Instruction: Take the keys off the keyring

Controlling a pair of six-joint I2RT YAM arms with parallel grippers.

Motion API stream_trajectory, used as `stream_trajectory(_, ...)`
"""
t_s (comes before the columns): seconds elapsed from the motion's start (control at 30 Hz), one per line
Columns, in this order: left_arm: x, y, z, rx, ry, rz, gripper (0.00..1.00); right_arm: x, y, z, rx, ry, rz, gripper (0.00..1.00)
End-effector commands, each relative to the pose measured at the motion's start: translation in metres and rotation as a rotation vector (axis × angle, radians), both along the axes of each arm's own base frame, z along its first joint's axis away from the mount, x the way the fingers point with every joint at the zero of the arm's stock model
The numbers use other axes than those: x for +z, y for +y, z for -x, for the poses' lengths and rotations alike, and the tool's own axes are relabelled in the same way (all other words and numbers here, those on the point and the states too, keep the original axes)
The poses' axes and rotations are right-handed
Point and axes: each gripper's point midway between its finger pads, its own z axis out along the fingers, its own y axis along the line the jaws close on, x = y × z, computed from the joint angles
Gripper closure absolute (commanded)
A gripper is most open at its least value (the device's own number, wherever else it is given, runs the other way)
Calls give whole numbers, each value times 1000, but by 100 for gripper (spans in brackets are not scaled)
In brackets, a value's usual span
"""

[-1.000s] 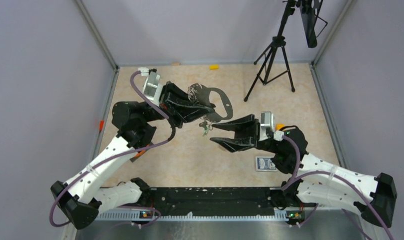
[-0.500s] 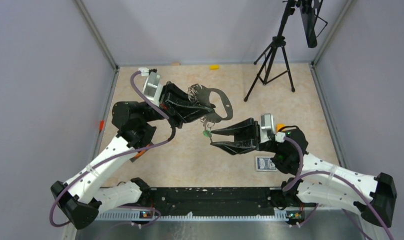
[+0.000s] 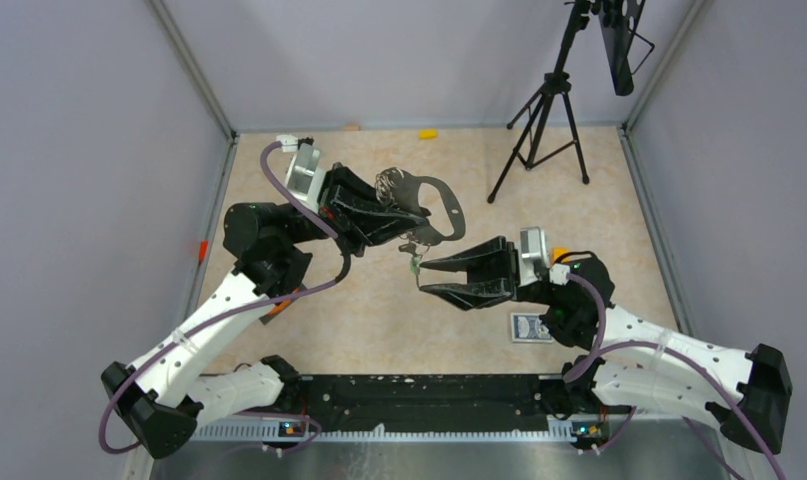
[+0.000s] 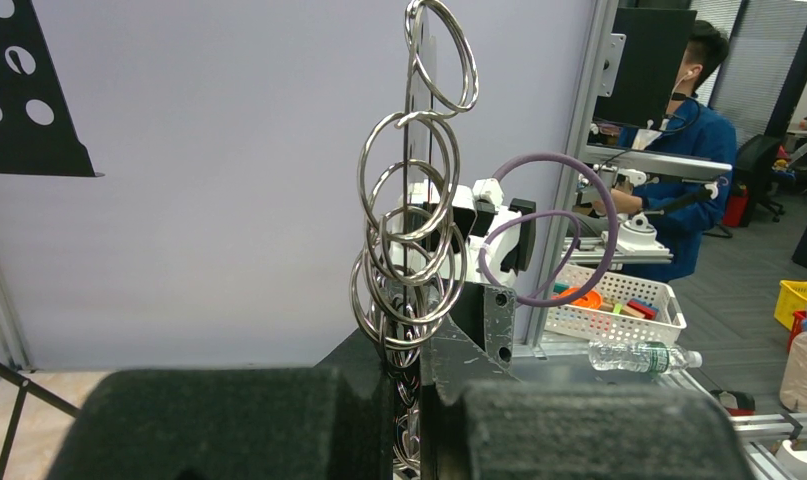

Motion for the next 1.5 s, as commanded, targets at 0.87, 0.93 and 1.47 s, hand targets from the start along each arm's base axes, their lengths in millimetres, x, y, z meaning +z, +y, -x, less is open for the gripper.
stream_trajectory(0.87,21,13,24,-49,-78,45,100,41,-38,-64,-450,14,-55,78)
stream_trajectory(0.93,22,13,24,-51,-80,46,100,41,-33,-62,-426,0,-34,77)
stream_trajectory(1.47,21,13,24,-57,-71,51,100,42,-14,-24,-198,-65,-3,70)
